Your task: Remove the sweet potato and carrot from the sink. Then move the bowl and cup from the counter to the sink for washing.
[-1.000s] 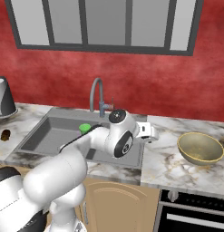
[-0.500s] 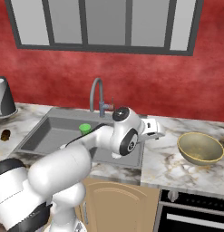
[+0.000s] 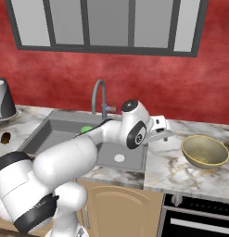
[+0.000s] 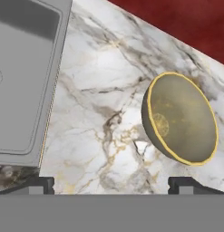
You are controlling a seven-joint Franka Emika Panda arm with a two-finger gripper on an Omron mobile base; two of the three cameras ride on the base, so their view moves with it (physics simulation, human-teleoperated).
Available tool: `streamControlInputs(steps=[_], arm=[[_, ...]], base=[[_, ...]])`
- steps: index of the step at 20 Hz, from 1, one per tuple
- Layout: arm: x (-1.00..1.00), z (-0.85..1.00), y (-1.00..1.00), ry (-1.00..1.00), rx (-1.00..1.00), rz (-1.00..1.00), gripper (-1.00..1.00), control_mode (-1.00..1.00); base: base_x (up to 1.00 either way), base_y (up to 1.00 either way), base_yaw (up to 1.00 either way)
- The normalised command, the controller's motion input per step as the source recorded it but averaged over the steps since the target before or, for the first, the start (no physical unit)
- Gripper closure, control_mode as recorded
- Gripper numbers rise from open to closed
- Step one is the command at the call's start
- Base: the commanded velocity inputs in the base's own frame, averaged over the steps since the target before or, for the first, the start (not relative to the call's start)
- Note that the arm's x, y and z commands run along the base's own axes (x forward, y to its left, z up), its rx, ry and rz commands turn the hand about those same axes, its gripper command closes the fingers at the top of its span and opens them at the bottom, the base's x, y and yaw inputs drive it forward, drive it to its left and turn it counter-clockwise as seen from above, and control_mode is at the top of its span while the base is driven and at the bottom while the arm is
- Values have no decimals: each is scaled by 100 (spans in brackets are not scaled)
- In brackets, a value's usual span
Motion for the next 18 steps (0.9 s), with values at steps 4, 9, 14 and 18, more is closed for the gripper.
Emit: streamControlInputs(steps=[4, 9, 14, 18], arm=[[0, 5, -17, 15, 0, 0, -100, -100], [0, 0, -23, 5, 0, 0, -100, -100], [0, -4, -23, 1, 0, 0, -100, -100], [0, -8, -19, 1, 0, 0, -100, -100]], base=[[0, 0, 0], [0, 0, 0], [0, 0, 0], [0, 0, 0]])
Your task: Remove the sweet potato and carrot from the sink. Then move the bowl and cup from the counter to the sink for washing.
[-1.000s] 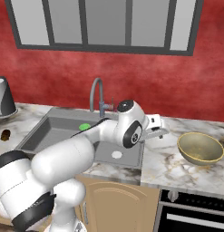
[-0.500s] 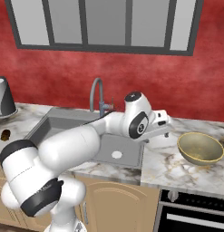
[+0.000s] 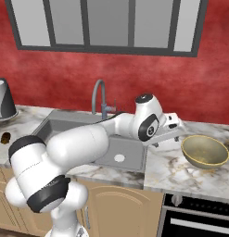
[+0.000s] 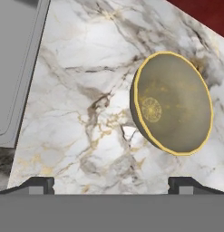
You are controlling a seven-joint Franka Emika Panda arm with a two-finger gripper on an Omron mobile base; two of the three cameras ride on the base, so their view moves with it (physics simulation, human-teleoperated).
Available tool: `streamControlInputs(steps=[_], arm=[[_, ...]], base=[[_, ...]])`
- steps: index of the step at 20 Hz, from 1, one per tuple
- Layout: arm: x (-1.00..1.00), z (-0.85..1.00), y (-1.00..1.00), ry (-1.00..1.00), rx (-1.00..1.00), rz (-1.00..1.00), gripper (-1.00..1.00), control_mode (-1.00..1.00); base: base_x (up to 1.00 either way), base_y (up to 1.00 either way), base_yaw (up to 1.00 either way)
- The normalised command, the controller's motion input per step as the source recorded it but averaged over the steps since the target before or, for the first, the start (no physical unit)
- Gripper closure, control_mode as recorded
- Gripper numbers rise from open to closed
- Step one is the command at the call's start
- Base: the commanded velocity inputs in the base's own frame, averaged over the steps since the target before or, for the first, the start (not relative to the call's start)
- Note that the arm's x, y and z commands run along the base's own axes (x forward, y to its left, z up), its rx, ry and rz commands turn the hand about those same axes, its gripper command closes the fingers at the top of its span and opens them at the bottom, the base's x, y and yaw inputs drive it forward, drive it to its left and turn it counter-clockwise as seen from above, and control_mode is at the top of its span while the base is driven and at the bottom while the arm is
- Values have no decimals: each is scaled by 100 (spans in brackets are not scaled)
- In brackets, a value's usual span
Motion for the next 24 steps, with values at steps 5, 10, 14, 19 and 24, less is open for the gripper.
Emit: streamControlInputs(steps=[5, 10, 14, 19, 24], arm=[[2, -15, -16, 0, 0, 0, -100, -100], [10, -16, -10, 3, 0, 0, -100, -100], [12, -15, -9, 5, 0, 0, -100, -100], [14, -14, -16, 5, 0, 0, -100, -100], [8, -15, -18, 4, 0, 0, -100, -100]], base=[[0, 0, 0], [0, 0, 0], [0, 0, 0], [0, 0, 0], [0, 0, 0]])
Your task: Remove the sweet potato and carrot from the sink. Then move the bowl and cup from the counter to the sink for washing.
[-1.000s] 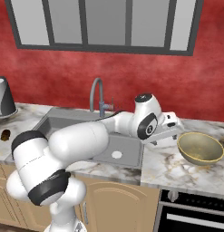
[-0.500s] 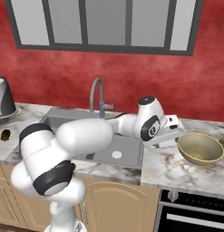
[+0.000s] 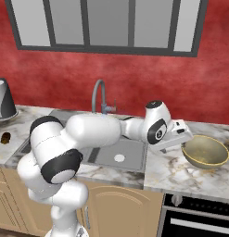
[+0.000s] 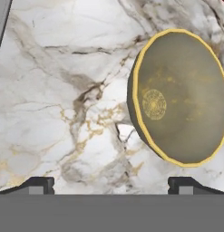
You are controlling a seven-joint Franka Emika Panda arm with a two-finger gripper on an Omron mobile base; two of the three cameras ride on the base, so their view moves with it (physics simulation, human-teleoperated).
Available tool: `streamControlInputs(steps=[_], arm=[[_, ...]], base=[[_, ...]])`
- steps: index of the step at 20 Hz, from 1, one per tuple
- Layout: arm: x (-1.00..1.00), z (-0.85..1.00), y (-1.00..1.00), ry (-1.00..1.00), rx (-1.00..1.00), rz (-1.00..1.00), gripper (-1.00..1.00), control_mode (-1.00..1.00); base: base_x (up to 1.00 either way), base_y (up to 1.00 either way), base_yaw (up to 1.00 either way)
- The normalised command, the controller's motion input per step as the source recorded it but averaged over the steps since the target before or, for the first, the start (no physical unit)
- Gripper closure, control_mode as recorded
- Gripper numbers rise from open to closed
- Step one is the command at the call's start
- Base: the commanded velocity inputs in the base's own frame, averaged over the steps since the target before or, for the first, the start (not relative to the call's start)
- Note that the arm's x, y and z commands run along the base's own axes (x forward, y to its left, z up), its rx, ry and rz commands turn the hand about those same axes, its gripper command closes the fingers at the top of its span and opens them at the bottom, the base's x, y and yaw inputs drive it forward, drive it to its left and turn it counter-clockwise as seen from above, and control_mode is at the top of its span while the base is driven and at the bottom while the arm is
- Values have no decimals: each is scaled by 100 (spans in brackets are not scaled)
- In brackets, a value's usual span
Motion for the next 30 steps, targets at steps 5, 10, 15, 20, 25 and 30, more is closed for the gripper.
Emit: streamControlInputs(steps=[5, 10, 15, 20, 25, 30], arm=[[7, -13, -9, -1, 2, 1, -100, -100], [8, -6, -4, -10, 2, 4, -100, -100], [13, -7, -11, -4, 0, 4, -100, -100], [16, -10, -15, -1, 0, 3, -100, -100], [17, -10, -16, 0, 0, 3, -100, -100], [19, -8, -13, 0, 0, 3, -100, -100]], base=[[0, 0, 0], [0, 0, 0], [0, 0, 0], [0, 0, 0], [0, 0, 0], [0, 0, 0]])
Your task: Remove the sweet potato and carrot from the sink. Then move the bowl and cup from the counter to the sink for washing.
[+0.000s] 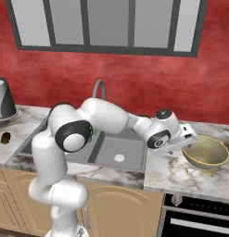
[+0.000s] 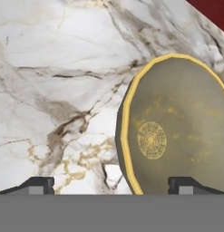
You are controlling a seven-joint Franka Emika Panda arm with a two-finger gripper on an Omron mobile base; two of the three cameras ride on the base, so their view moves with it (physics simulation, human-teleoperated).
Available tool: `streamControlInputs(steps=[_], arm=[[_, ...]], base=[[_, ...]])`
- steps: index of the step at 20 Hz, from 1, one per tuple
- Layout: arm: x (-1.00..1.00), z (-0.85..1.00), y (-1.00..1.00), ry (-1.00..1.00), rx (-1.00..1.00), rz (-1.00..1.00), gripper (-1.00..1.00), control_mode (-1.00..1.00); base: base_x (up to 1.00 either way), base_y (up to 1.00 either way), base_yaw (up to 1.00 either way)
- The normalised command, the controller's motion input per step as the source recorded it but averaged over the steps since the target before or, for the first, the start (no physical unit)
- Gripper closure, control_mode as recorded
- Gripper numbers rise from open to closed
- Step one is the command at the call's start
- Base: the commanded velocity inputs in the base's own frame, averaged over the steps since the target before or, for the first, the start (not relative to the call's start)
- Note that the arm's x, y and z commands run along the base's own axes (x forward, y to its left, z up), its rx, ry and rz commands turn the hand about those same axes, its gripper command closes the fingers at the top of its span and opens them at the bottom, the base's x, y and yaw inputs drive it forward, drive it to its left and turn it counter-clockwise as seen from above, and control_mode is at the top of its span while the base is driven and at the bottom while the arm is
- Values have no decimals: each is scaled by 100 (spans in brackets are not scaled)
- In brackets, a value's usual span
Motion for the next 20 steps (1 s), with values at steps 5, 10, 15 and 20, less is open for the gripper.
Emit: streamControlInputs(steps=[5, 10, 15, 20], arm=[[11, -6, -15, 0, 0, 2, -100, -100], [12, -9, -13, 0, 0, 0, -100, -100], [15, -11, -10, 0, 0, 0, -100, -100], [13, -10, -8, 0, 0, 0, -100, -100]], base=[[0, 0, 0], [0, 0, 0], [0, 0, 0], [0, 0, 0]])
